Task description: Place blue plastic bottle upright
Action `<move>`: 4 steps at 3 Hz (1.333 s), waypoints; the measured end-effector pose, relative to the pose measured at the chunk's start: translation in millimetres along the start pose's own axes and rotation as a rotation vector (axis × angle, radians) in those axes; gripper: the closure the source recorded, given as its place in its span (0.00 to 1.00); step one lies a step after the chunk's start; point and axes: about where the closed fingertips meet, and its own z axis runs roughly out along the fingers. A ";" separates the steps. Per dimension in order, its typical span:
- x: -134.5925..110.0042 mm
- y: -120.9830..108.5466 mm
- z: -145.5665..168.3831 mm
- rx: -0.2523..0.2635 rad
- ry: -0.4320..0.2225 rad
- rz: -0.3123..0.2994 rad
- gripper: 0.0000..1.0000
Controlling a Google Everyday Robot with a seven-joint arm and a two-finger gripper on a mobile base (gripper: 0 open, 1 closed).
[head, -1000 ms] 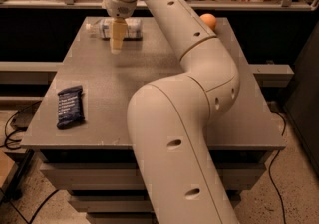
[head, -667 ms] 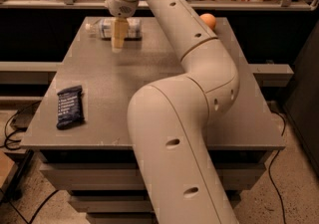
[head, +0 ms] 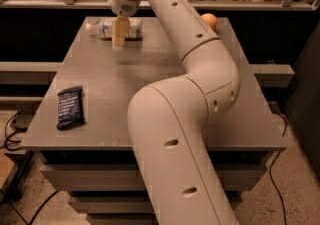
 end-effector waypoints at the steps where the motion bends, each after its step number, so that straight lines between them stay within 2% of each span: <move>1: 3.7 -2.0 0.8 0.005 0.027 0.024 0.00; 2: 5.5 0.3 10.2 -0.013 0.043 0.039 0.00; 4: 1.4 5.1 24.4 -0.044 0.027 0.033 0.00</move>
Offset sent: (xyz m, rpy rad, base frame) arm 0.0121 -0.0078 -0.0012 -0.0553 0.0340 -0.0715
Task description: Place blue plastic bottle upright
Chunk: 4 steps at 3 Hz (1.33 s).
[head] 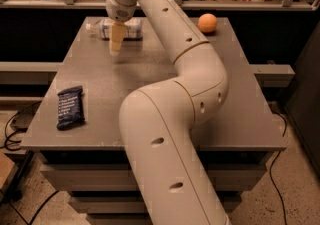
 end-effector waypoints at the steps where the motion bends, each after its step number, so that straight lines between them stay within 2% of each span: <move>1: -0.1 1.6 3.2 -0.009 -0.011 0.008 0.00; 2: 1.3 3.2 5.1 -0.018 -0.023 0.019 0.00; 3: 3.4 7.0 7.8 -0.035 -0.039 0.032 0.18; 4: 4.8 10.1 11.6 -0.050 -0.050 0.039 0.42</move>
Offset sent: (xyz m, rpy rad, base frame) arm 0.0075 -0.0085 0.0064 0.0248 0.0591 -0.0048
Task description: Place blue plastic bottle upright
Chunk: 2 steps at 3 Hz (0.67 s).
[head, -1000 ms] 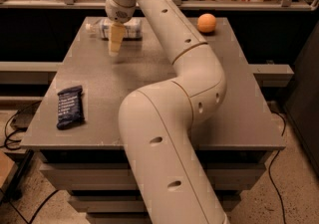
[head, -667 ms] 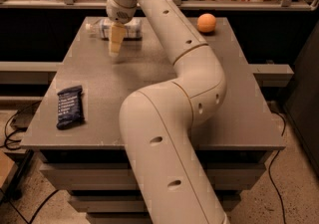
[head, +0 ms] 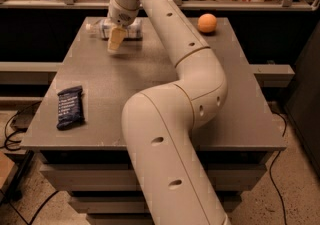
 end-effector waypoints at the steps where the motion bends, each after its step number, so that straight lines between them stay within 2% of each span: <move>1: -0.8 0.5 -1.7 -0.005 -0.003 0.001 0.73; 2: -2.2 -0.4 -4.5 -0.005 -0.003 0.001 0.96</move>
Offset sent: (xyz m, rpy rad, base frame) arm 0.0009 -0.0168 0.0172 -0.0165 0.0140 -0.0014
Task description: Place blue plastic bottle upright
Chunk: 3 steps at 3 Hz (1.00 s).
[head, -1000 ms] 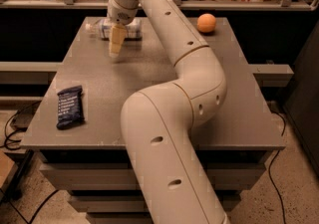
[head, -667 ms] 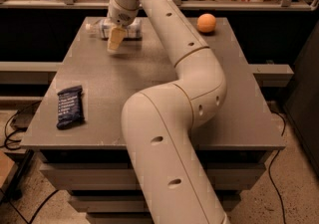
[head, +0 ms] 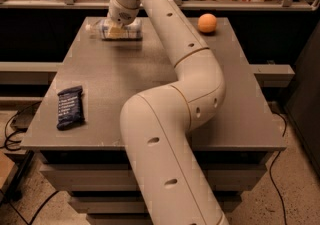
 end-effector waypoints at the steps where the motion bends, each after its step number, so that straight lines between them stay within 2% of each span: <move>1: -0.8 1.2 -1.2 0.000 0.000 0.000 1.00; 2: -2.6 0.0 -4.9 0.000 0.000 0.000 1.00; 3: -3.6 1.3 -6.6 0.001 0.000 -0.001 0.82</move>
Offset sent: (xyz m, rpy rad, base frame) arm -0.0394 -0.0241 0.0619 -0.0548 -0.0932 0.0583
